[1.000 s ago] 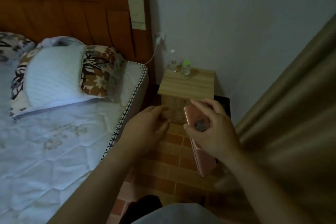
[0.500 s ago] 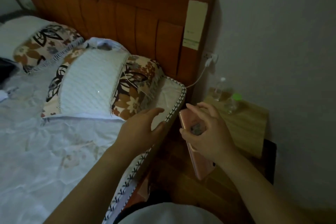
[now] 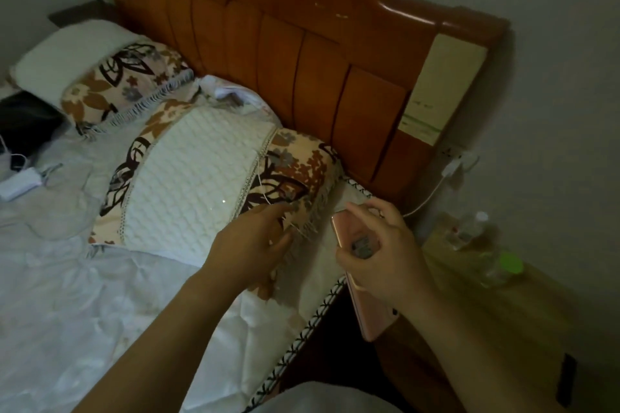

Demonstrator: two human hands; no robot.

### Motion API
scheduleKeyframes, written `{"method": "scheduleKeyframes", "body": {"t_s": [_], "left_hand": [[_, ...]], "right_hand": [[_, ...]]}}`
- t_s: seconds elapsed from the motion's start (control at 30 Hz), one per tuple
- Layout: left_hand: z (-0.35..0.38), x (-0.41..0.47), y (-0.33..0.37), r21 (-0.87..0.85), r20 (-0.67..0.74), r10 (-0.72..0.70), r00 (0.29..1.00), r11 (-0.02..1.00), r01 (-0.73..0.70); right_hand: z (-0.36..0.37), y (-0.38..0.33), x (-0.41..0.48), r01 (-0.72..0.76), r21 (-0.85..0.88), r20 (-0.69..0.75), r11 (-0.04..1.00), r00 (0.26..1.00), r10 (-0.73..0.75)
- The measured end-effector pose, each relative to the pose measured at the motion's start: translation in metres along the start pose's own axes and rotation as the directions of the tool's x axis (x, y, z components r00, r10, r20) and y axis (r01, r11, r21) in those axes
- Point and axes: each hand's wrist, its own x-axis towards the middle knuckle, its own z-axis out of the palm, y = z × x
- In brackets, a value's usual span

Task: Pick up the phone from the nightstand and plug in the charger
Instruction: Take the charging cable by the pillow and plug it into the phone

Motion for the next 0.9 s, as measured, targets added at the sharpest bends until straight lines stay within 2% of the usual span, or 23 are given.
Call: {"method": "scheduleKeyframes", "body": {"t_s": [0.2,0.4,0.63,0.9], "left_hand": [[-0.006,0.083,-0.018,-0.026,-0.081,-0.155,0.985,0.988,0.154],[-0.004,0.163,-0.037,-0.039,-0.106,-0.272,0.956,0.962,0.270],[0.016,0.220,-0.082,-0.020,-0.100,-0.383,0.918,0.923,0.383],[0.050,0.266,-0.132,-0.031,-0.092,-0.547,0.832,0.837,0.547]], "right_hand": [[0.009,0.022,0.119,0.085,0.029,0.153,0.996,0.984,-0.089],[0.016,0.042,0.221,0.144,0.031,0.272,0.989,0.951,-0.147],[0.053,0.070,0.307,0.220,0.049,0.388,0.974,0.895,-0.222],[0.125,0.110,0.381,0.254,-0.002,0.548,0.967,0.809,-0.212]]}}
